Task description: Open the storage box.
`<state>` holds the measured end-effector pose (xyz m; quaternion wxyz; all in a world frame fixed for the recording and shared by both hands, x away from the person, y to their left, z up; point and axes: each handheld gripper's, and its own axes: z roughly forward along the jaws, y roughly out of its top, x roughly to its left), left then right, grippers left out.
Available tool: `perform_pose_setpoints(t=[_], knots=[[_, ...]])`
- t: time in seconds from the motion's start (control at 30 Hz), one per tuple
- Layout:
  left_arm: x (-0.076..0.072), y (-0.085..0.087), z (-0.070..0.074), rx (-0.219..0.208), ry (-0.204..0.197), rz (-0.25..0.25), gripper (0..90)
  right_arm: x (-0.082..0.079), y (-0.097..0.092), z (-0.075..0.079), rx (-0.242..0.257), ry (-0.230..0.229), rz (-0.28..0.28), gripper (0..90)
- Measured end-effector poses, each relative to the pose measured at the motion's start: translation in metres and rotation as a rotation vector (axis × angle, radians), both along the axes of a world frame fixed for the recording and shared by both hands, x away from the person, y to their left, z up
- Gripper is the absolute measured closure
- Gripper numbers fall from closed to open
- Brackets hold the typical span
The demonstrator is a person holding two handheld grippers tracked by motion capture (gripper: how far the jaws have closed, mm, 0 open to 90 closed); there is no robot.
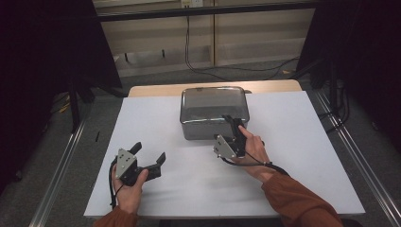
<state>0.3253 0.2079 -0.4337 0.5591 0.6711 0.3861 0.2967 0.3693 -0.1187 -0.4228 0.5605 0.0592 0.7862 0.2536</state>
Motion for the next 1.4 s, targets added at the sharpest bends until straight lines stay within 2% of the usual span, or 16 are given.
perform_pose_setpoints(t=[0.07, 0.1, 0.2, 0.23, 0.27, 0.47, 0.63, 0.9, 0.97, 1.07, 1.17, 1.4], knots=[[0.000, 0.000, 0.000, 0.000, -0.001, 0.002, 3.7, 0.000, 0.002, 0.000, -0.047, -0.018, 0.002, 28.8], [0.000, 0.000, 0.000, 0.003, 0.002, 0.003, 3.7, 0.000, 0.002, 0.000, -0.047, -0.018, 0.002, 28.8], [0.001, 0.000, 0.000, 0.007, 0.007, 0.005, 3.7, -0.001, 0.006, -0.003, -0.128, -0.021, 0.019, 41.0], [0.001, 0.000, 0.000, 0.009, 0.007, 0.005, 3.7, -0.001, 0.006, -0.003, -0.128, -0.021, 0.019, 41.0], [0.001, 0.000, 0.000, 0.011, 0.008, 0.005, 3.7, -0.001, 0.008, -0.003, -0.151, -0.030, 0.022, 41.4], [0.001, 0.000, 0.000, 0.016, 0.011, 0.006, 3.7, 0.000, 0.014, -0.006, -0.216, -0.036, 0.012, 55.4], [0.001, 0.000, -0.001, 0.005, 0.008, 0.004, 3.7, -0.002, 0.019, -0.009, -0.271, -0.077, 0.016, 66.2], [0.001, 0.000, -0.001, 0.003, 0.008, 0.002, 3.6, 0.001, 0.019, -0.010, -0.280, -0.103, -0.012, 72.0], [0.001, 0.000, -0.001, -0.024, 0.014, -0.004, 3.7, 0.002, 0.019, -0.009, -0.277, -0.111, -0.009, 74.9], [0.001, 0.000, 0.000, -0.018, 0.015, 0.006, 3.8, 0.001, 0.020, -0.009, -0.276, -0.126, 0.001, 78.9], [0.002, 0.002, 0.000, -0.026, 0.020, 0.009, 3.7, 0.001, 0.020, -0.009, -0.278, -0.130, 0.003, 79.1], [0.001, -0.001, 0.001, -0.040, 0.032, -0.032, 3.0, 0.002, 0.019, -0.009, -0.281, -0.134, 0.014, 79.6]])
